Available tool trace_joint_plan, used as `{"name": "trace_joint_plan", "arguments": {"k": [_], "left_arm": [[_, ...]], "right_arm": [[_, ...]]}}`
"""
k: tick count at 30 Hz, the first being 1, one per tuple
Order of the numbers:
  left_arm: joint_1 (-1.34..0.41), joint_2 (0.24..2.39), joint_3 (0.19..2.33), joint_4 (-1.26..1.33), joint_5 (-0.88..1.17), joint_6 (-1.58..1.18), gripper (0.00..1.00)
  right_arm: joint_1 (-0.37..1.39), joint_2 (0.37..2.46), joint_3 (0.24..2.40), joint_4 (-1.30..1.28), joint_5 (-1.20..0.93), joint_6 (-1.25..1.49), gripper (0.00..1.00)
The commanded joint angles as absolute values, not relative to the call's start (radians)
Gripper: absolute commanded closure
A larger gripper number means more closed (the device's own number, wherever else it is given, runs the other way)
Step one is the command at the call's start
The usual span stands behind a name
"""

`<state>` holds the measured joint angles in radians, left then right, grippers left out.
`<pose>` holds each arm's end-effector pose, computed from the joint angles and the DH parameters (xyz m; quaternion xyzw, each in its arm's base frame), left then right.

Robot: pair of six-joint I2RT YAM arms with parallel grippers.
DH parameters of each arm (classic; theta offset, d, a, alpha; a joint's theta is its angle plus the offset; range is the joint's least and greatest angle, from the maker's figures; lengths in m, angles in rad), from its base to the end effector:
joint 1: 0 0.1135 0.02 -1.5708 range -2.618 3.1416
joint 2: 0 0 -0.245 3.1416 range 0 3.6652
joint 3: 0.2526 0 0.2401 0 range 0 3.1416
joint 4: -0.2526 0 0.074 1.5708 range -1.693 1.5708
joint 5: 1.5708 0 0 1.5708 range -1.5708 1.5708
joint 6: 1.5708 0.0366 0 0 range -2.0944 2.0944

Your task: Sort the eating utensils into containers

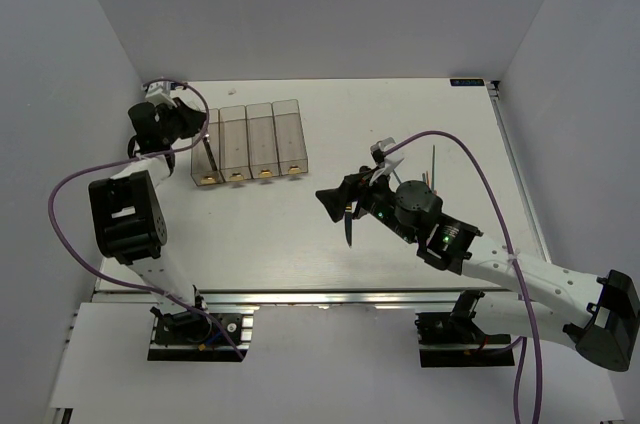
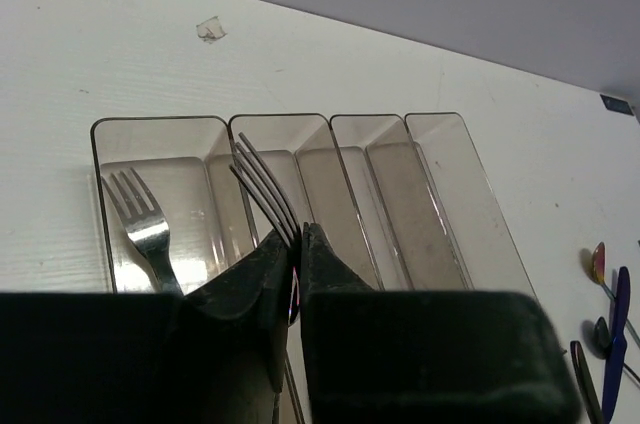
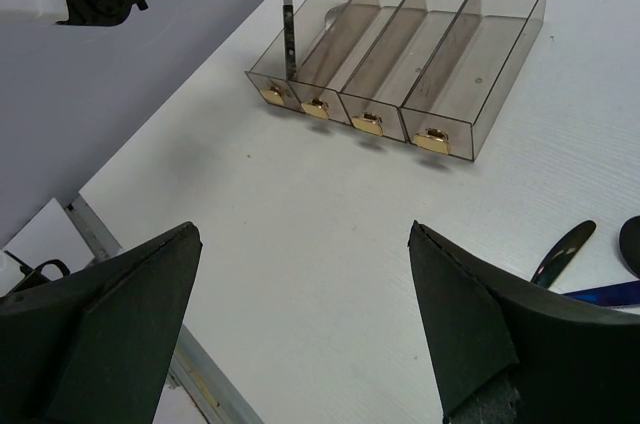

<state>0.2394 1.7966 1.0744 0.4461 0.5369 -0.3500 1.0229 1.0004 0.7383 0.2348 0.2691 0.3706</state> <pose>0.3837 0.0744 0.2149 -0.0703 0.7824 -0.2434 0.5689 0.1318 0.1973 0.3144 -0.1389 0.7027 0.3698 0.5917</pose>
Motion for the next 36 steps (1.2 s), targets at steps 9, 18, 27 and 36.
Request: {"name": "trace_joint_plan", "arguments": {"k": [9,18,27,36], "left_arm": [[0.239,1.818,1.137,0.344,0.554,-0.313,0.60],[0.236,1.715,1.186,0.252,0.405,-0.328,0.42],[0.166,1.455,1.339,-0.334,-0.070,-0.434,0.02],[0.164,0.998,0.932,-0.271,0.280,-0.548,0.02]], "right_arm": [[1.028,0.977,0.732,0.295,0.265,0.391,0.11],[1.028,0.986,0.741,0.281,0.285,0.377,0.11],[1.026,1.195,0.972,-0.029,0.487,0.426,0.11],[0.841,1.299,1.058,-0.219,0.223,0.517,0.11]]}}
